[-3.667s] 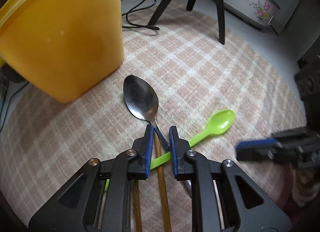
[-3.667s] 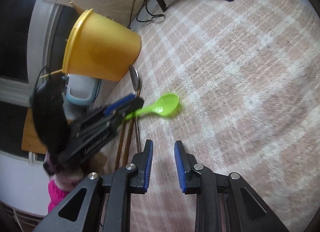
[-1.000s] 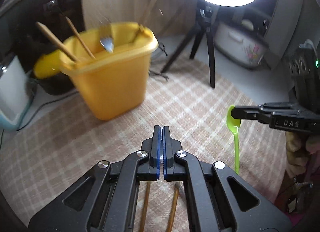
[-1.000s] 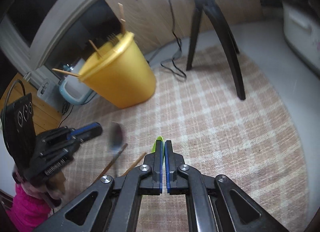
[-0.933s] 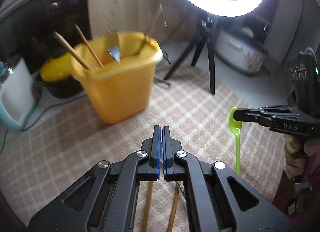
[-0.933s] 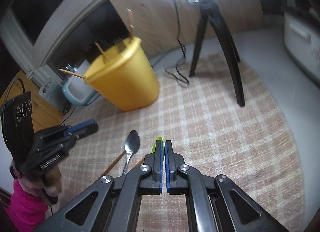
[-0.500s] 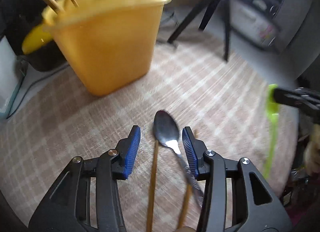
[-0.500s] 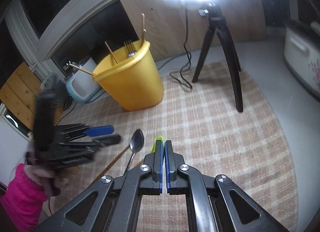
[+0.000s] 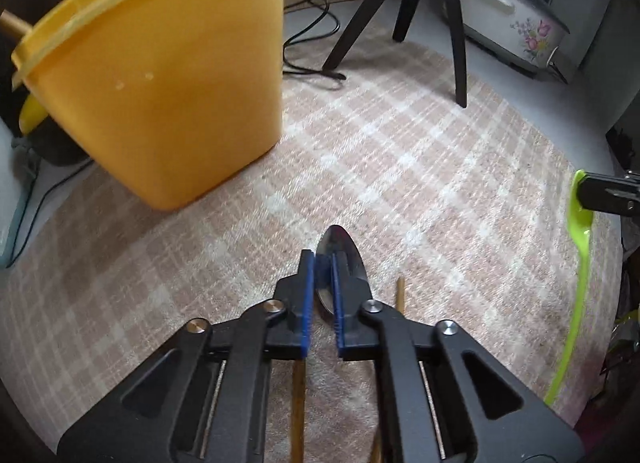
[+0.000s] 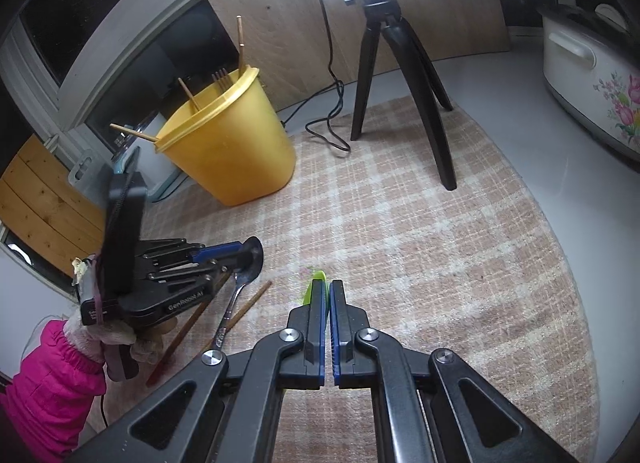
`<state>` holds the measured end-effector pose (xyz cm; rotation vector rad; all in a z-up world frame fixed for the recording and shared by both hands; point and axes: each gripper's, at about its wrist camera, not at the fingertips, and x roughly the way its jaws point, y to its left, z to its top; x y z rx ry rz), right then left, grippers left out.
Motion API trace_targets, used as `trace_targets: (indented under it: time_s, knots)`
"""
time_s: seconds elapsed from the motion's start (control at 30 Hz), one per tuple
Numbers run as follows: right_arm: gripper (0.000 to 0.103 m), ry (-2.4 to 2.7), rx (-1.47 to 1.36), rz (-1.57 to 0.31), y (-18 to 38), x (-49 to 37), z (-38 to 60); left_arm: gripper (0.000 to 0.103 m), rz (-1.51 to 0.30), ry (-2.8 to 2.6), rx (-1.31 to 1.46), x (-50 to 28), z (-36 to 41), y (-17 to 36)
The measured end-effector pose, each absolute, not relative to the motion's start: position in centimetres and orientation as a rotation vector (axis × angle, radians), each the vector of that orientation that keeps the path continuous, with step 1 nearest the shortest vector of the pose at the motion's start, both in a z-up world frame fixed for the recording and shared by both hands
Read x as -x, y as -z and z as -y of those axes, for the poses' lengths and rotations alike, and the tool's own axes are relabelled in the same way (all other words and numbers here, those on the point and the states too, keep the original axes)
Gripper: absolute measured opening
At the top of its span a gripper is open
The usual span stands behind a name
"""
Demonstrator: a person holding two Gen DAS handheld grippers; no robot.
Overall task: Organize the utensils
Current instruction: 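Lift the steel spoon in the left gripper toward the yellow container while the right carries the green spoon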
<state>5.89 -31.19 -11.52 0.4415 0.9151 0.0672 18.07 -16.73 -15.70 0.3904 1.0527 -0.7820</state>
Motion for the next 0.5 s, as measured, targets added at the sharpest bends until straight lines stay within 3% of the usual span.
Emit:
trace_targets:
  time_s: [0.5]
  knots:
    - [0.0, -0.071, -0.43, -0.92, 11.6, -6.2, 31.1, 0.002, -1.044, 0.848, -0.574, -15.7, 20.0, 15.0]
